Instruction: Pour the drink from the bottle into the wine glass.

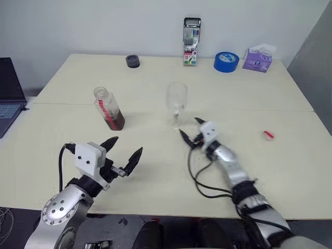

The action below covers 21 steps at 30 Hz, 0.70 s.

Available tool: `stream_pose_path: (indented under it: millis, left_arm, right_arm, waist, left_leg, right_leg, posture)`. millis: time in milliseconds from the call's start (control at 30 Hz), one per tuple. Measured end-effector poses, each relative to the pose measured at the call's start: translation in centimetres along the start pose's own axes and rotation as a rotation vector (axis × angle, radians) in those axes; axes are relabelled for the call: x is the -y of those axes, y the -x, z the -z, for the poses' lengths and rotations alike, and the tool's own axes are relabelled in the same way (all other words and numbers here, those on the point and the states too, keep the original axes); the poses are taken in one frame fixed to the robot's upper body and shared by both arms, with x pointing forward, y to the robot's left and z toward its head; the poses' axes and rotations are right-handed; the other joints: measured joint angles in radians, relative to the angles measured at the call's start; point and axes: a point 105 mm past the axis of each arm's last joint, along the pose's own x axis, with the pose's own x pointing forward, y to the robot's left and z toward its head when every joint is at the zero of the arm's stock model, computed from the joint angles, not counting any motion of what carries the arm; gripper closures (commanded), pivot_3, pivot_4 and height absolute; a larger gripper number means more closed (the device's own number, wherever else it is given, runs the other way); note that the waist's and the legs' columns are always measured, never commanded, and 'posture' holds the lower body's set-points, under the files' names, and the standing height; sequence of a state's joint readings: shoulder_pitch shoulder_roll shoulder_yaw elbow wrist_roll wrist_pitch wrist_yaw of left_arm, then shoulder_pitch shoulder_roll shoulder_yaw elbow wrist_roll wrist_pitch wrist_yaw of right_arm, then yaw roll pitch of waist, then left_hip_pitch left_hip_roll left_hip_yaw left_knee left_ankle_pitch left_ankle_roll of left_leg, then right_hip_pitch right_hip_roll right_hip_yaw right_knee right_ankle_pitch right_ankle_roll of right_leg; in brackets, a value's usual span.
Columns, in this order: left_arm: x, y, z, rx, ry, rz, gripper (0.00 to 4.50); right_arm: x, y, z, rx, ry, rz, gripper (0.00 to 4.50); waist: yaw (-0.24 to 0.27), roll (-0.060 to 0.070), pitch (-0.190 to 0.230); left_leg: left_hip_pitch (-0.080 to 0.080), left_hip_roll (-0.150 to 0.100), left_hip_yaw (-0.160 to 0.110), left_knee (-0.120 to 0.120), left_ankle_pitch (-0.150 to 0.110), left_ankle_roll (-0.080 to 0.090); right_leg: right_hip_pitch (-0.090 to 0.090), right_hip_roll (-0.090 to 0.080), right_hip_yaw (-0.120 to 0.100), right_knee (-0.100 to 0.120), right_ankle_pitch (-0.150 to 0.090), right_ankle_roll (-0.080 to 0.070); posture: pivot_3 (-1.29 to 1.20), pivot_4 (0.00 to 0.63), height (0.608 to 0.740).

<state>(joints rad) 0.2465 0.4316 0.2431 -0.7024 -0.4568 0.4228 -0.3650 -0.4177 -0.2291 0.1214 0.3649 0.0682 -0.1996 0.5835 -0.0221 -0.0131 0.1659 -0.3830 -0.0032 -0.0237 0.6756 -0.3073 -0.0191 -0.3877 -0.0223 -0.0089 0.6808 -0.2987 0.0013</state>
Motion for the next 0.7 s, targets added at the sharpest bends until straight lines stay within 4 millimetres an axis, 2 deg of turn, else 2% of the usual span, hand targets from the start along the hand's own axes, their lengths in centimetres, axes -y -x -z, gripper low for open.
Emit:
stream_pose_path:
  millis: [133, 267, 433, 500, 700]
  left_arm:
    - [-1.8, -0.3, 0.7, -0.006, -0.025, -0.145, 0.0]
    - [-3.2, -0.5, 2.1, -0.03, -0.021, -0.249, 0.0]
    - [-4.8, -1.1, 1.7, 0.009, -0.039, -0.307, 0.0]
    - [-5.3, -1.3, 1.7, 0.014, -0.041, -0.321, 0.0]
    - [-6.6, -2.2, 1.7, 0.023, -0.061, -0.322, 0.0]
  right_arm:
    - [-0.7, 3.6, -3.7, -0.026, 0.015, -0.24, 0.03]
    - [-1.2, 5.9, -7.2, -0.039, 0.004, -0.443, 0.03]
    - [-1.8, 5.9, -11.4, 0.025, -0.005, -0.557, 0.03]
    - [-2.1, 5.6, -12.4, 0.048, -0.016, -0.574, 0.03]
    - [-2.6, 5.0, -13.2, 0.076, -0.068, -0.576, 0.03]
  waist:
    - [-0.008, 0.001, 0.0]
    - [-0.004, 0.0, 0.0]
    - [-0.003, -0.001, 0.0]
    - [-0.002, -0.002, 0.0]
    - [0.006, -0.002, 0.0]
  left_leg:
    - [0.001, 0.001, 0.0, 0.0, 0.0, 0.001]
    - [0.001, 0.001, -0.002, 0.001, 0.0, 0.001]
    - [0.001, 0.001, -0.002, 0.001, 0.0, 0.001]
    - [0.0, 0.001, -0.002, 0.001, 0.0, 0.001]
    - [0.0, 0.0, -0.002, 0.001, 0.0, 0.001]
  right_leg:
    - [0.001, 0.001, 0.0, 0.001, 0.0, 0.0]
    - [0.002, 0.001, -0.001, 0.0, 0.0, 0.0]
    - [0.002, 0.001, -0.001, 0.0, 0.0, 0.0]
    - [0.001, 0.001, -0.001, 0.0, 0.0, 0.0]
    - [0.001, 0.0, -0.001, 0.0, 0.0, 0.0]
  posture:
    - [0.0, 0.15, 0.74]
    - [0.0, 0.15, 0.74]
    - [0.0, 0.15, 0.74]
    - [0.0, 0.15, 0.74]
    - [0.0, 0.15, 0.74]
